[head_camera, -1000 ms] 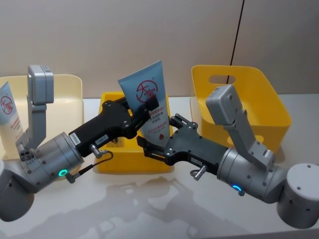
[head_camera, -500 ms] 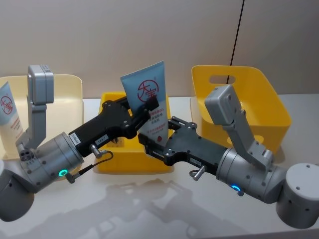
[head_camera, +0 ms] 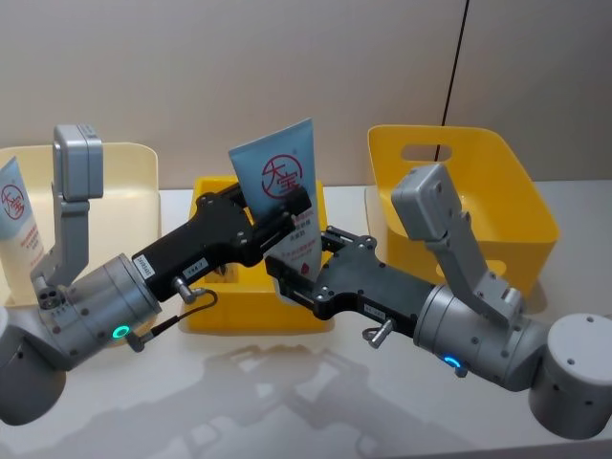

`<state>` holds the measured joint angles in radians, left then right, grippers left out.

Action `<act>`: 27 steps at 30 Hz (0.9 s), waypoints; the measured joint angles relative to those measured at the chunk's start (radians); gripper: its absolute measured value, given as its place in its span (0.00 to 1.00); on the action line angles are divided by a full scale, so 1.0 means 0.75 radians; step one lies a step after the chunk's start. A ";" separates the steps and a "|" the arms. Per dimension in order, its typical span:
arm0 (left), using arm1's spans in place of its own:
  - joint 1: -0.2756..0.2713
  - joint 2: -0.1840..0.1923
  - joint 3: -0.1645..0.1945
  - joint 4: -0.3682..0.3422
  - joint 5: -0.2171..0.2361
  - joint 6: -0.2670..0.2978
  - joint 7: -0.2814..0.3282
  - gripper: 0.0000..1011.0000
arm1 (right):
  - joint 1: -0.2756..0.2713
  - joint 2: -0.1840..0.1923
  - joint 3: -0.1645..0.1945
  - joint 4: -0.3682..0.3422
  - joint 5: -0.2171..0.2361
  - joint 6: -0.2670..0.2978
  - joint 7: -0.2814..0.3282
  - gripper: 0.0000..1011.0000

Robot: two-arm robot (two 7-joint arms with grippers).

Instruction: Bimanual collaborative sorting of washing and personal care products

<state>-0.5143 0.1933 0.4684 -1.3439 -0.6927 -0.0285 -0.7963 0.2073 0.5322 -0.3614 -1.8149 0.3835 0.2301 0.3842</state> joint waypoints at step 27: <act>0.000 0.000 0.000 0.000 0.000 0.000 0.000 0.99 | -0.067 0.020 0.087 -0.037 -0.011 -0.022 -0.067 0.54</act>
<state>-0.5143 0.1934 0.4683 -1.3440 -0.6925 -0.0286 -0.7963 0.1573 0.5475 -0.2960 -1.8430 0.3755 0.2132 0.3337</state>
